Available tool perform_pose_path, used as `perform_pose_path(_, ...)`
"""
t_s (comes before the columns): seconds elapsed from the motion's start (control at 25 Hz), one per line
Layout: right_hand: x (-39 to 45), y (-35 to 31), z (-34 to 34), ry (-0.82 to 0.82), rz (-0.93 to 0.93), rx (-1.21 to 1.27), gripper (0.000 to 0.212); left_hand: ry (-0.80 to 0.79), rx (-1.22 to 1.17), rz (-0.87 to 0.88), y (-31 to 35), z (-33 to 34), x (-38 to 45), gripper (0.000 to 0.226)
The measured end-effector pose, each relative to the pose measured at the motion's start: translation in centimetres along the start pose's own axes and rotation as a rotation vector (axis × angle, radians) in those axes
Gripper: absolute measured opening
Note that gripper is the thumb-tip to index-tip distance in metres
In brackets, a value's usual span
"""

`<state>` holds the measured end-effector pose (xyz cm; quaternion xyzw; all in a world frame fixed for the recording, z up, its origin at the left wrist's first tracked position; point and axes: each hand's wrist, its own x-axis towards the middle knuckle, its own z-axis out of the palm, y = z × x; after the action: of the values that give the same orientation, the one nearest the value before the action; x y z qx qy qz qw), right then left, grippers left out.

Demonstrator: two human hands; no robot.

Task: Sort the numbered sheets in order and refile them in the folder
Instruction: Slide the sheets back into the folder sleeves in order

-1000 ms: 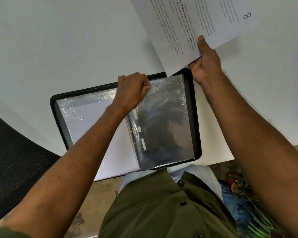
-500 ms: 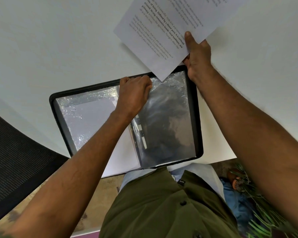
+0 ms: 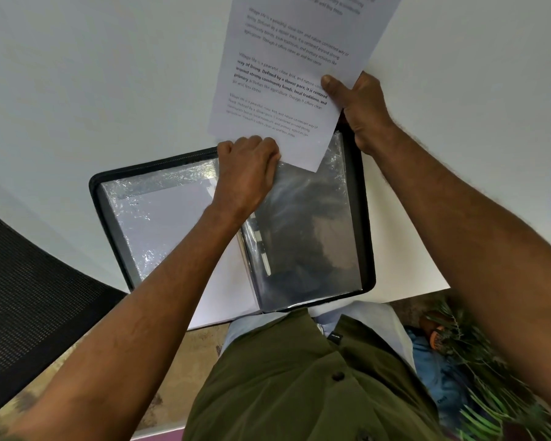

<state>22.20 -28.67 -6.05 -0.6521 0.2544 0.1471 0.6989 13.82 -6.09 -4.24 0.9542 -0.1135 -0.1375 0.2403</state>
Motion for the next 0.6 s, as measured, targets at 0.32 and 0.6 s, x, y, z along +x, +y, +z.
perform_pose_path(0.32, 0.7, -0.2, -0.9, -0.155, -0.012, -0.132, 0.033, 0.002, -0.015, -0.005, -0.5, -0.2, 0.2, 0.018)
perform_pose_path(0.6, 1.3, -0.7, -1.8, -0.245, -0.03, -0.301, 0.031, -0.031, -0.04, -0.032, -2.1, -0.9, 0.4, 0.01)
